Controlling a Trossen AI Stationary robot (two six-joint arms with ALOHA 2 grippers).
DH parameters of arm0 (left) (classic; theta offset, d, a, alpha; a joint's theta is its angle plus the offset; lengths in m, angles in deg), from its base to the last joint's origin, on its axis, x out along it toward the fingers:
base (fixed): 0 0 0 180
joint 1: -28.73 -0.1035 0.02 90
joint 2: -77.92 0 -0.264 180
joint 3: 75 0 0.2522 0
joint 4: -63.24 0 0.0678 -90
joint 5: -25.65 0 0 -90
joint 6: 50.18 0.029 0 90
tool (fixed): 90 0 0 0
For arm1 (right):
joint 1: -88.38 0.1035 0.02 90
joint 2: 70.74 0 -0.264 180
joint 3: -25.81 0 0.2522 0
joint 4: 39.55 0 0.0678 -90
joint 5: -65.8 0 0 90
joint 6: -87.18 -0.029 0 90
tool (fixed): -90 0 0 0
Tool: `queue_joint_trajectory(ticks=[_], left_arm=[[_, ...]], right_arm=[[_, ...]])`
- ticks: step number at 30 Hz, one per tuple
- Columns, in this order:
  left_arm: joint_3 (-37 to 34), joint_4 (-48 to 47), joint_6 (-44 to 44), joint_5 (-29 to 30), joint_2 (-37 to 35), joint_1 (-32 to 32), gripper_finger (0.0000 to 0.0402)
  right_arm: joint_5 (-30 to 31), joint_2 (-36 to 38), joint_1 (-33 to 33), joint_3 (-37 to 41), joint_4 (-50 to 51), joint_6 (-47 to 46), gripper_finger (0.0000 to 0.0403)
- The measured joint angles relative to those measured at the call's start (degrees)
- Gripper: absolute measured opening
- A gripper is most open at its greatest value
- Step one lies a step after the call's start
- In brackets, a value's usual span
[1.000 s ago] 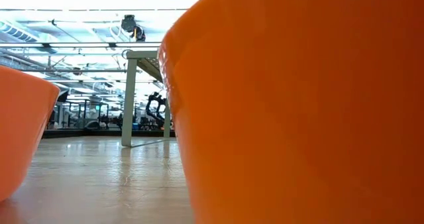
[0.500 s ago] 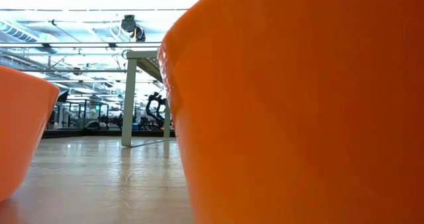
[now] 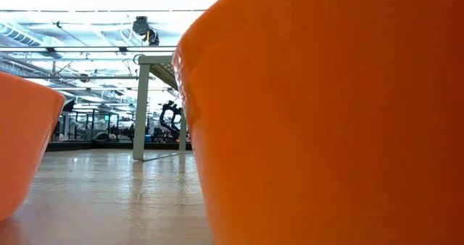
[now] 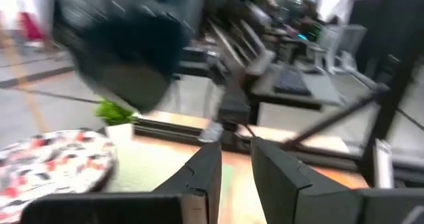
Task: Pick & Place Mini bowls
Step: Stack the white patterned bowl on top of the white patterned bowls on the shelf
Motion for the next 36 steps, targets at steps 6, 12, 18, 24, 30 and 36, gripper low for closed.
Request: queue_joint_trajectory(ticks=[6, 12, 18, 24, 30, 36], left_arm=[[-0.13, -3.73, 4.91, -1.21, 0.02, 2.63, 0.0088], [-0.14, -2.71, 5.70, 2.34, -0.46, 3.75, 0.0088], [-0.16, -4.28, 5.67, 2.52, -0.44, 4.19, 0.0088], [-0.18, -5.68, 5.06, 2.63, -0.97, 5.11, 0.0088], [-0.29, -15.94, 3.62, 2.29, -6.81, 7.60, 0.0088], [-0.22, -31.00, -7.19, 2.50, -20.01, 12.27, 0.0088]], right_arm=[[-10.29, 2.16, -7.54, -7.89, 16.56, -11.95, 0.0000], [-20.75, -5.80, -17.64, -27.05, 37.69, -22.25, 0.0000], [-28.17, -17.85, -25.58, -47.16, 55.11, -30.08, 0.0000], [-31.54, -26.25, -29.90, -58.11, 67.53, -35.60, 0.0000], [-35.17, -27.05, -31.25, -59.48, 69.99, -38.87, 0.0000], [-35.91, -23.50, -30.75, -59.48, 72.61, -41.08, 0.0000]])
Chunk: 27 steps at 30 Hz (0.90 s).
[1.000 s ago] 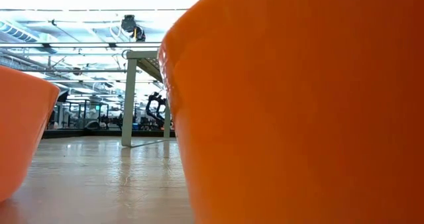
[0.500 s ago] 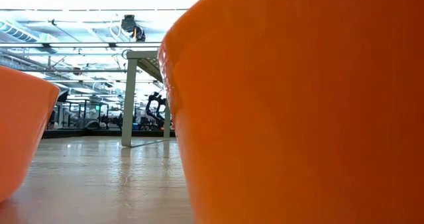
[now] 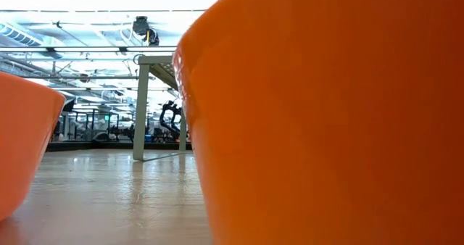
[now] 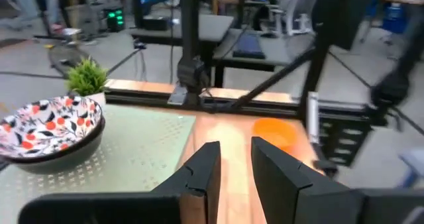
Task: Pick & Place Mini bowls
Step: Stack the white patterned bowl on top of the white patterned bowls on the shelf
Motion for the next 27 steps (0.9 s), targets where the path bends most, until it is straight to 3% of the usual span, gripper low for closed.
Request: queue_joint_trajectory(ticks=[4, 8, 17, 21, 27], left_arm=[[-0.01, -11.34, 7.06, -2.22, -7.37, 3.98, 0.0088], [-0.01, -15.13, 12.24, -2.18, -12.34, 5.62, 0.0088], [-0.42, -23.39, 11.81, 2.29, -15.75, 3.77, 0.0088], [-5.22, -22.45, 12.84, -0.32, -20.76, 0.32, 0.0088], [-15.83, -13.47, 15.23, -5.19, -37.02, -3.69, 0.0088]], right_arm=[[-0.47, 3.13, 1.04, 0.01, 1.12, -1.85, 0.0000], [-1.53, 6.75, 2.10, 0.02, 1.09, -3.93, 0.0000], [-1.03, 11.77, 4.26, 0.00, 2.95, -8.37, 0.0000], [2.51, 12.25, 6.02, 0.00, 3.33, -8.64, 0.0000], [3.26, 11.88, 6.75, 0.04, 4.31, -10.53, 0.0000]])
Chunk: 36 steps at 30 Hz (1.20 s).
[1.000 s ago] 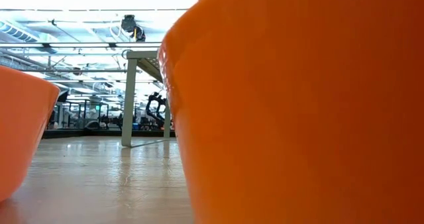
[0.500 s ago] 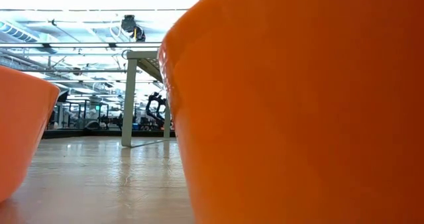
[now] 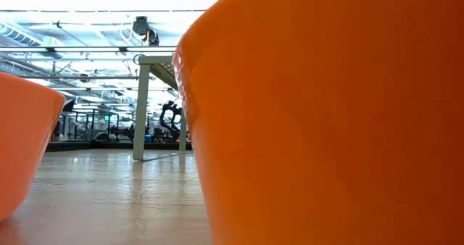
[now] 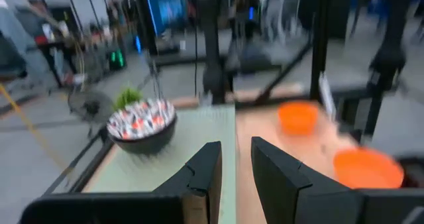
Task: Pick & Place Mini bowls
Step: Stack the white patterned bowl on top of the white patterned bowls on the shelf
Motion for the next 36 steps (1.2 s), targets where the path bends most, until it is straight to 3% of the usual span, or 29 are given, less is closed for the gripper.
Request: queue_joint_trajectory(ticks=[6, 11, 25, 36], left_arm=[[-9.71, 3.91, -2.51, -0.88, -13.99, -0.97, 0.0088], [-14.62, 4.83, -4.02, -0.90, -19.69, -1.24, 0.0088], [-18.47, 6.88, -7.04, -1.15, -18.45, -1.24, 0.0088], [-18.47, 6.92, -7.02, -1.14, -18.48, -1.24, 0.0088]], right_arm=[[-0.61, -2.51, -0.02, 0.00, -0.28, -0.71, 0.0000], [-6.88, -6.56, -0.97, 0.00, -0.23, 0.12, 0.0000], [-26.84, -16.03, -13.13, 0.00, 1.44, 1.67, 0.0000], [-34.73, -18.28, -17.98, 0.00, 10.04, 7.33, 0.0000]])
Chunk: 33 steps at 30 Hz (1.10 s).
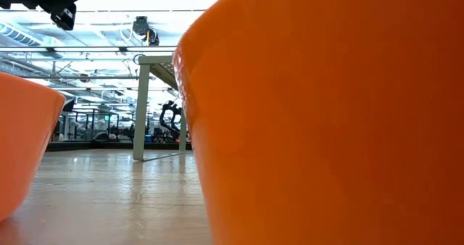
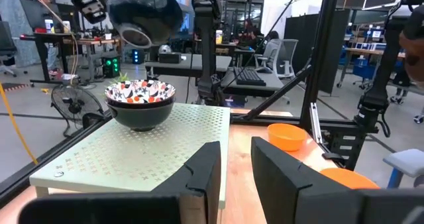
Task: Pick & Place Mini bowls
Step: Stack the white patterned bowl on top of the white patterned bowls on the shelf
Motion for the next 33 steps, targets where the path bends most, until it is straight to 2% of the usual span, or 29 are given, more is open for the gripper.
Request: queue_joint_trajectory(ticks=[9, 22, 26, 33], left_arm=[[0.00, -0.04, 0.02, 0.00, 0.02, 0.01, 0.0088], [0.00, -0.04, 0.04, 0.00, 0.00, 0.01, 0.0088], [0.02, -0.03, 0.04, 0.00, 0.01, 0.00, 0.0088], [0.02, -0.04, 0.04, 0.00, 0.01, 0.01, 0.0088]], right_arm=[[0.15, 0.00, -0.09, 0.02, 9.14, 6.72, 0.0000], [1.81, -0.07, 0.98, 11.37, -6.25, 5.93, 0.0000], [5.19, -0.07, 0.98, 13.25, -6.98, 3.70, 0.0000], [4.88, -0.07, 1.43, 14.51, -6.77, 0.11, 0.0000]])
